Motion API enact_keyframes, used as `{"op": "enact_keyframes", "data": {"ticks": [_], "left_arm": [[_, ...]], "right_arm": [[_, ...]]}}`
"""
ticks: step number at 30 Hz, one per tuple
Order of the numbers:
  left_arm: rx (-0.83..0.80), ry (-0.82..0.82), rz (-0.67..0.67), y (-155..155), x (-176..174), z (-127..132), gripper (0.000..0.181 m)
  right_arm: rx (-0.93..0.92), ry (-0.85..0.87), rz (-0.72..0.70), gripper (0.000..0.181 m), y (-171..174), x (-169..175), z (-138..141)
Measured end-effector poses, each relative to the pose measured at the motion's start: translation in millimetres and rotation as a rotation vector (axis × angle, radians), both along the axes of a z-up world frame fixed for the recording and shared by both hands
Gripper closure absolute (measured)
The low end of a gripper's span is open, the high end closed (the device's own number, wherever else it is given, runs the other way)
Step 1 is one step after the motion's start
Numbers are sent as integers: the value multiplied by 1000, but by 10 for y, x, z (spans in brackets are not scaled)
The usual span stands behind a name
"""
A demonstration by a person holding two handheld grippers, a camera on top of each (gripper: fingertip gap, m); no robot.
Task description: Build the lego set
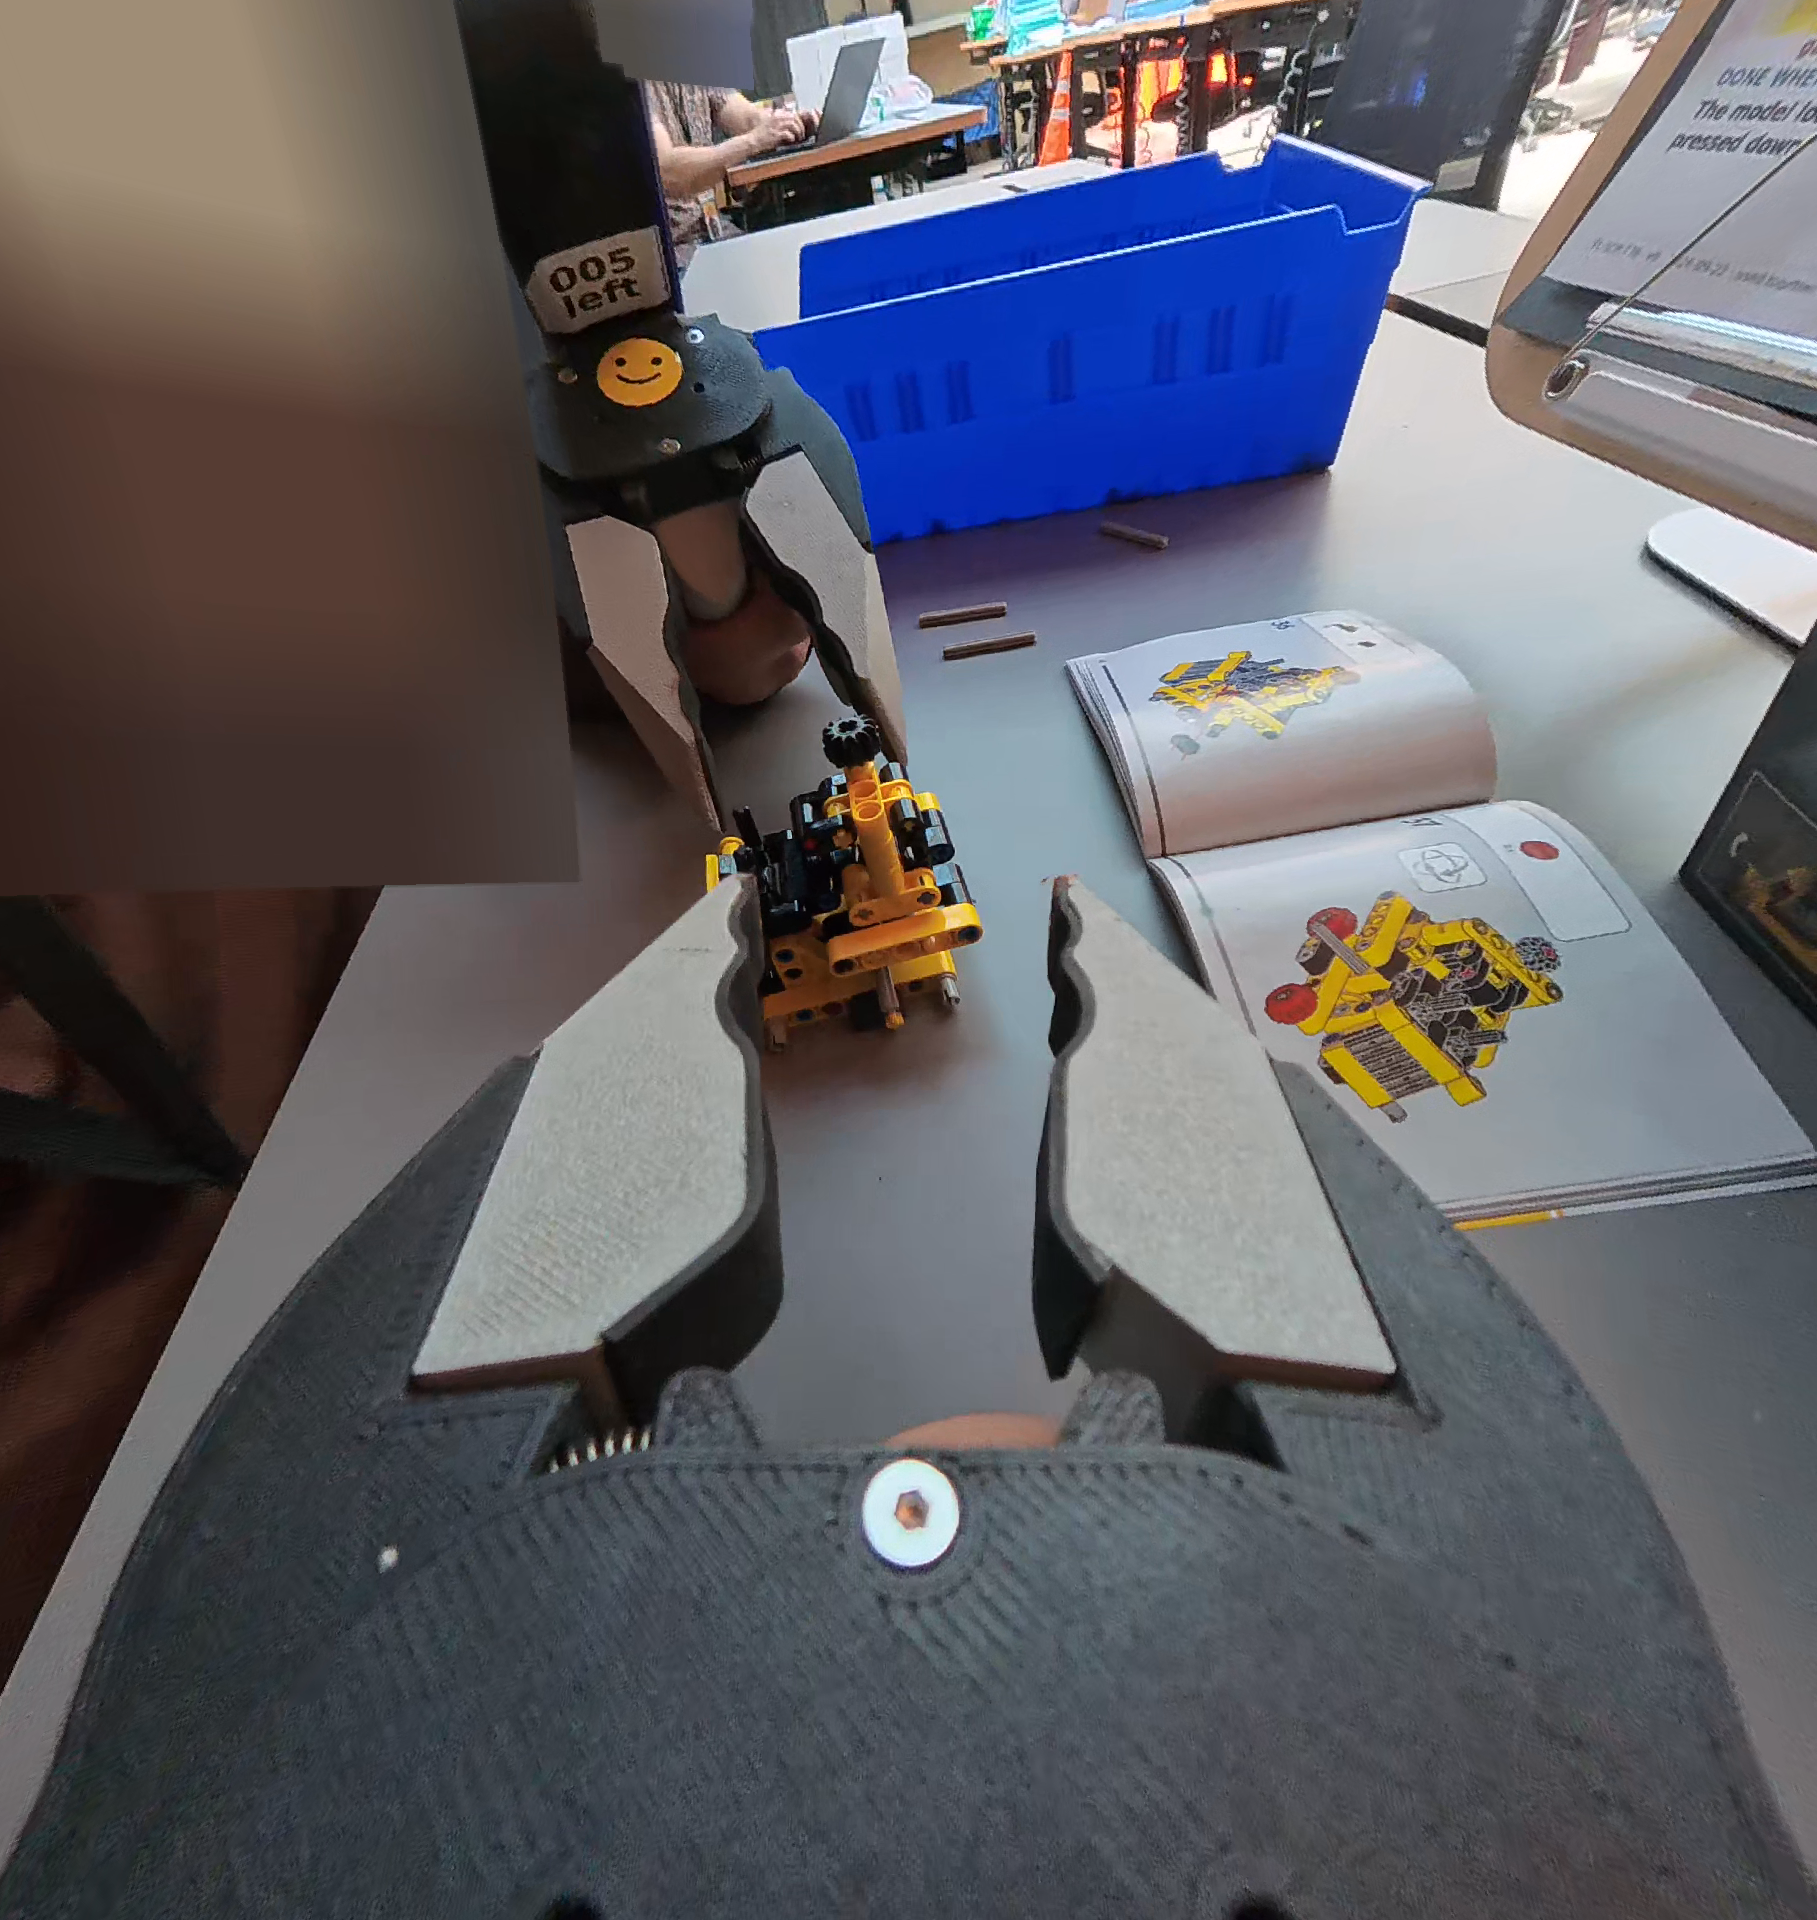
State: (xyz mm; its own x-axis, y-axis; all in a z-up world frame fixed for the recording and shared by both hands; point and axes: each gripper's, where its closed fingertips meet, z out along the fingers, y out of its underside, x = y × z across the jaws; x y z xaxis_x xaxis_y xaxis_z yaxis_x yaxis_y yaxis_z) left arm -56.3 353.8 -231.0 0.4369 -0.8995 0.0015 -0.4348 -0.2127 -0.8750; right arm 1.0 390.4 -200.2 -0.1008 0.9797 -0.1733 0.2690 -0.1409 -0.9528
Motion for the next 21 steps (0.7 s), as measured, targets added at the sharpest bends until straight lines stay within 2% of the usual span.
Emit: {"op": "enact_keyframes", "data": {"ticks": [15, 16, 19, 21], "left_arm": [[-5, 34, -23, -12, 74, -52, 130], [6, 30, -25, -13, 90, -39, 132], [47, 29, -55, -60, 142, -9, 154], [59, 38, -58, -69, 145, -13, 157]], "right_arm": [[-4, -69, 50, 130, -67, -57, -103], [12, -87, 44, 131, -67, -72, -132], [55, -164, -2, 135, -23, -117, -248], [76, -200, -8, 134, -25, -135, -302]]}}
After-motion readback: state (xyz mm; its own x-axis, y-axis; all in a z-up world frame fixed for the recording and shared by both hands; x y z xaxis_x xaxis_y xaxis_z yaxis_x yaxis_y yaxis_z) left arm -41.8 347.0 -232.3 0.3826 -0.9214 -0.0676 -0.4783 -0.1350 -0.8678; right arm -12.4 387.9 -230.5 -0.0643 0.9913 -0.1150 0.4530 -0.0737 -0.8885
